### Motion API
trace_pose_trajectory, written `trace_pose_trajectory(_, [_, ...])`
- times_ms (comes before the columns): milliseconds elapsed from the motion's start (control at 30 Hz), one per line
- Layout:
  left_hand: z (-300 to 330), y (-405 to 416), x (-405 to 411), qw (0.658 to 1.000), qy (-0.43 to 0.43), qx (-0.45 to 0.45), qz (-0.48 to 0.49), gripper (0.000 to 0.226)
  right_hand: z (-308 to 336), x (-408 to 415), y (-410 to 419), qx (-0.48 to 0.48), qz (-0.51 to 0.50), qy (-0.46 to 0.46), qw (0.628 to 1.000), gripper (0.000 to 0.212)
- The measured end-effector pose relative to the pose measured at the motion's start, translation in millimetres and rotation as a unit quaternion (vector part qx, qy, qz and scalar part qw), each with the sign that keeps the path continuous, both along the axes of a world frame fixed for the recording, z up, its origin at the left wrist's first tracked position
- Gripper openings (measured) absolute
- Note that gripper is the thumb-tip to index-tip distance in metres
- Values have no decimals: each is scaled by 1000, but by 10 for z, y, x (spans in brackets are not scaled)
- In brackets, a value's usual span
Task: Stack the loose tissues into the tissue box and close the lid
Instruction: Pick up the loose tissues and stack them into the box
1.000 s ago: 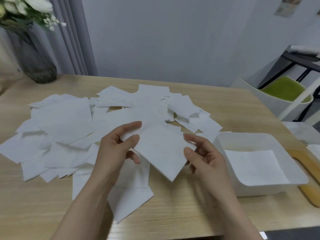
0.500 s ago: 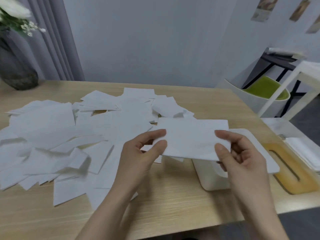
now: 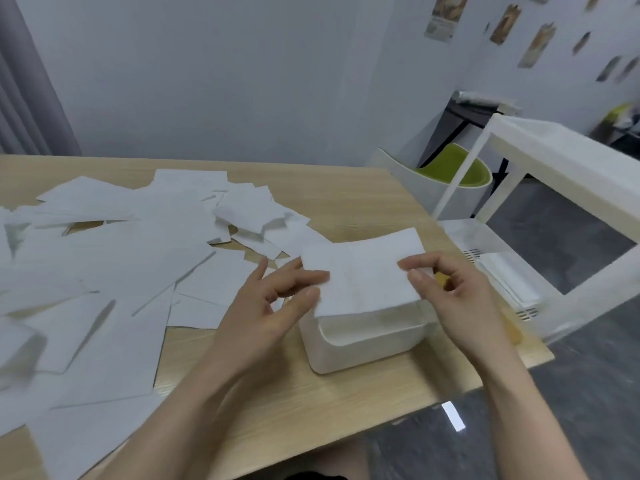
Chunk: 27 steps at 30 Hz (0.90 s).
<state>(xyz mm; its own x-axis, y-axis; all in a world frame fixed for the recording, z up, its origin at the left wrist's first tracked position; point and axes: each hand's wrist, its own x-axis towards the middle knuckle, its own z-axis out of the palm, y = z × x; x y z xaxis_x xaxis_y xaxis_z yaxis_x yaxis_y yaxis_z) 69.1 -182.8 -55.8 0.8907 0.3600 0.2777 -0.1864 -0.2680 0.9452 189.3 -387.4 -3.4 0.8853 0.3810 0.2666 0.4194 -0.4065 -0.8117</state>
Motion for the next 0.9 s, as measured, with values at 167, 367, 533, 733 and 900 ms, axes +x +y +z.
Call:
trace_pose_trajectory(167, [-99,-13,101,990,-27,136,14,30,-119,146,-103,-101,-5,-102,990,25])
trace_pose_trajectory(367, [-150,6,174,942,-56,330,19,35,-237,179,-163,-153,25,-120,981,29])
trace_pose_trajectory(533, [-156,14,184,947,-48,317,12,36,-302,270,-204,-138,39,-113,983,36])
trace_pose_trajectory(733, [-137,64,219,935,-32,352,-7,54,-309,329,-220,-193,51,-169,965,28])
trace_pose_trajectory(900, [-144,60,220,932,-27,362,3,45,-352,364,-245,-263,53,-222,937,25])
